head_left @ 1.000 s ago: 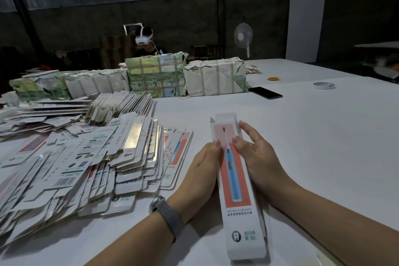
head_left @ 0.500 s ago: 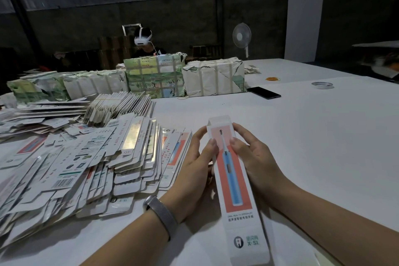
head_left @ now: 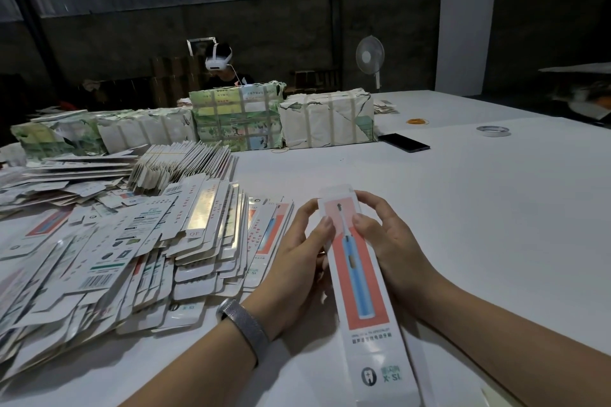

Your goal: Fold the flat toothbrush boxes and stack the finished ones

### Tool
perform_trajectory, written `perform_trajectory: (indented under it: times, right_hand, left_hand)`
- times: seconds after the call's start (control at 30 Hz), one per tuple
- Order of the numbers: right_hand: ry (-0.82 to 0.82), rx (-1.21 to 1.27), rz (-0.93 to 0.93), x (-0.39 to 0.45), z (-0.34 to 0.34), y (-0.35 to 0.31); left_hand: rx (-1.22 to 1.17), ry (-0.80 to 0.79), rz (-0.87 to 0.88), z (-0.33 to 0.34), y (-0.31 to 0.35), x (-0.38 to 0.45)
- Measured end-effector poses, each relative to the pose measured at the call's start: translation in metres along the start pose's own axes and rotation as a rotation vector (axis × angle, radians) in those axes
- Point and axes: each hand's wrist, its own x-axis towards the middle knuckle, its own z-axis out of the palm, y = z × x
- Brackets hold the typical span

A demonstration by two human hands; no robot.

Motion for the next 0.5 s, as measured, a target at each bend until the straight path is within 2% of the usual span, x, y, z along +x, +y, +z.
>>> perform_trajectory:
  times: [0.37, 0.5]
  right_hand:
    - [-0.026, 0.065, 0.051, 0.0027, -0.003, 0.0028]
    - [0.042, 0.09, 0.037, 0.0054, -0.0027, 0.0042]
  left_hand:
    - [0.055, -0.046, 0.017, -0.0006, -0.0002, -0.0012]
    - [0.081, -0.062, 0.04, 0.001, -0.0001, -0.0015]
